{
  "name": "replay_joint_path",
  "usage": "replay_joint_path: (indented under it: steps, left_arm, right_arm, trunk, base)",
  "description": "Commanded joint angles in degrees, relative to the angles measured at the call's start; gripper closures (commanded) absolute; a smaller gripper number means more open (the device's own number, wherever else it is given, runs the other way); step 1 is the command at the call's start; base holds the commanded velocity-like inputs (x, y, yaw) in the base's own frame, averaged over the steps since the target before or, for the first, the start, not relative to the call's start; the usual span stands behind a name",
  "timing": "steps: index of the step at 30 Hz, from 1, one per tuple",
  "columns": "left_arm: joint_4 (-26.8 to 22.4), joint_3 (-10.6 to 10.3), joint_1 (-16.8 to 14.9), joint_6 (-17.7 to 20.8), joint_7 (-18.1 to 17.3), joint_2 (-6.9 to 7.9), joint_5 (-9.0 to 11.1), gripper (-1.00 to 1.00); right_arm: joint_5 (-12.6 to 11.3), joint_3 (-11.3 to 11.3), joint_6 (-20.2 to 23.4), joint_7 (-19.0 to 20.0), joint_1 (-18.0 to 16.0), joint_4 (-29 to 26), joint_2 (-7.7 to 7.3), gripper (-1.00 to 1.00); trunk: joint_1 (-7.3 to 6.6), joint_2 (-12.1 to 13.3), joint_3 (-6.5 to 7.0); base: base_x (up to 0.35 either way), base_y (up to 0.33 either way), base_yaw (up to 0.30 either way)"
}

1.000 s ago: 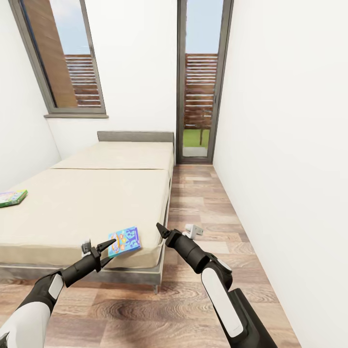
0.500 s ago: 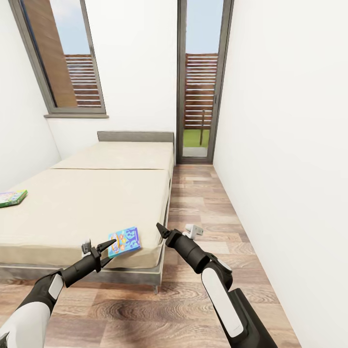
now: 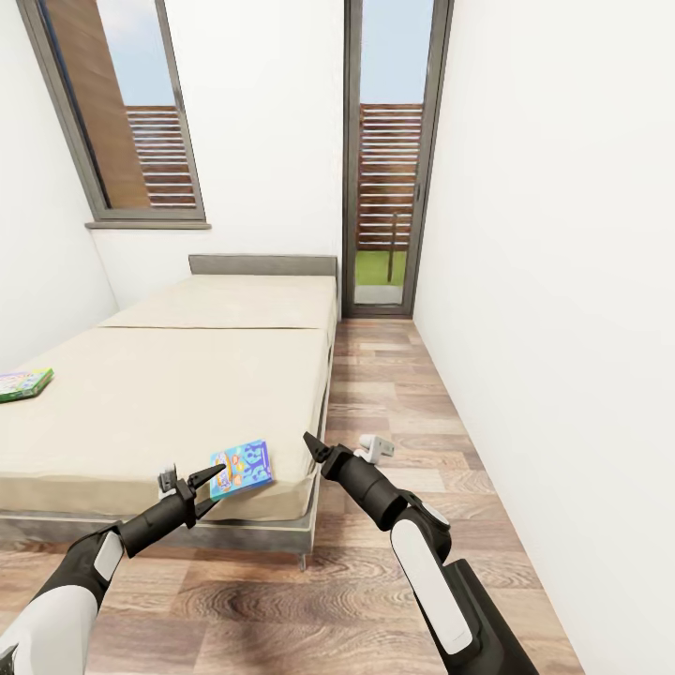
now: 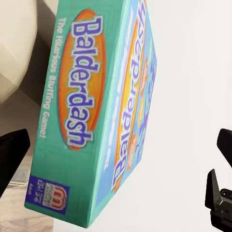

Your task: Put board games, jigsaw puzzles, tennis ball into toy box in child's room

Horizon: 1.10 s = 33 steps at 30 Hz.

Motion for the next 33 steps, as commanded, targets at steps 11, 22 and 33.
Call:
replay_joint_path:
  steps: [11, 22, 33]
  left_arm:
    - [0.0, 0.5, -0.1, 0.1, -0.3, -0.05, -0.1, 1.0]
    - [0.0, 0.4, -0.1, 0.1, -0.4, -0.07, 0.0, 1.0]
    - [0.0, 0.4, -0.1, 0.1, -0.4, -0.07, 0.0, 1.0]
  right_arm:
    - [-0.3, -0.1, 0.2, 0.0, 0.0, 0.0, 0.02, -1.0]
    - [-0.3, -0.1, 0.2, 0.0, 0.0, 0.0, 0.02, -1.0]
    - [-0.3, -0.1, 0.2, 0.0, 0.0, 0.0, 0.02, -1.0]
  trunk:
    - [-0.01, 0.0, -0.05]
    - [-0.01, 0.0, -0.05]
    - [-0.01, 0.0, -0.05]
  base:
    - [0.0, 0.0, 0.0]
    - [0.0, 0.0, 0.0]
    - [0.0, 0.0, 0.0]
